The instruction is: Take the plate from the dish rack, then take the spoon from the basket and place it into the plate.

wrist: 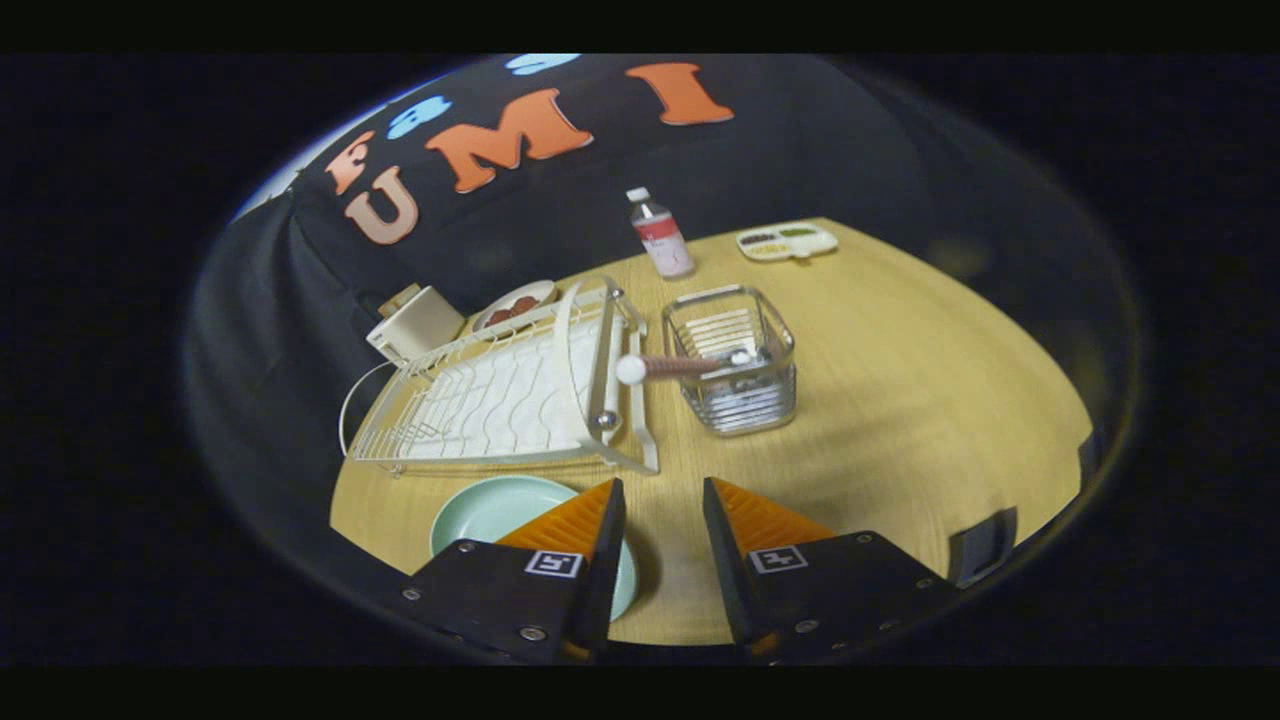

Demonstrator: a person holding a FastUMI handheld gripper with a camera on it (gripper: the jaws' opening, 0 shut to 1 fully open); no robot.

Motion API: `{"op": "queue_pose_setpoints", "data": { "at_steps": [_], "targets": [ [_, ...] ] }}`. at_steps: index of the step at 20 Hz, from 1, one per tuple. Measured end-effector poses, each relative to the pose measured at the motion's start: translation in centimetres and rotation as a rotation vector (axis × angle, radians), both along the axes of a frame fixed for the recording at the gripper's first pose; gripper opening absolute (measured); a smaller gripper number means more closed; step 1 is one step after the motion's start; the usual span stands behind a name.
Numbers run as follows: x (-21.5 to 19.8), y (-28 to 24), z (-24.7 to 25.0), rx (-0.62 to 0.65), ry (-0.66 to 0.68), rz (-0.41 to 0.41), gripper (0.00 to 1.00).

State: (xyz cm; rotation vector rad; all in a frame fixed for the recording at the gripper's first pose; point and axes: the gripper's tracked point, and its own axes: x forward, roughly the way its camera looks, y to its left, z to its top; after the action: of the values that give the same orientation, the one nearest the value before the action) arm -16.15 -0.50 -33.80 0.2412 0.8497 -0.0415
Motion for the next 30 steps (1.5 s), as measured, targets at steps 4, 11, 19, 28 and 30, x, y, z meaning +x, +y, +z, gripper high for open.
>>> {"op": "queue_pose_setpoints", "data": {
  "at_steps": [4,11,19,28,30],
  "targets": [
    [2.9,-1.3,3.4,-0.258,-0.186,0.073,0.46],
    [5.2,-2.5,2.0,-0.373,-0.227,0.083,0.48],
    [6.4,-5.3,1.8,-0.400,-0.235,0.020,0.31],
    [6.9,-5.4,2.9,-0.285,-0.222,-0.029,0.11],
    [7.0,-5.7,4.3,-0.299,-0.236,-0.026,0.11]
  ]
}}
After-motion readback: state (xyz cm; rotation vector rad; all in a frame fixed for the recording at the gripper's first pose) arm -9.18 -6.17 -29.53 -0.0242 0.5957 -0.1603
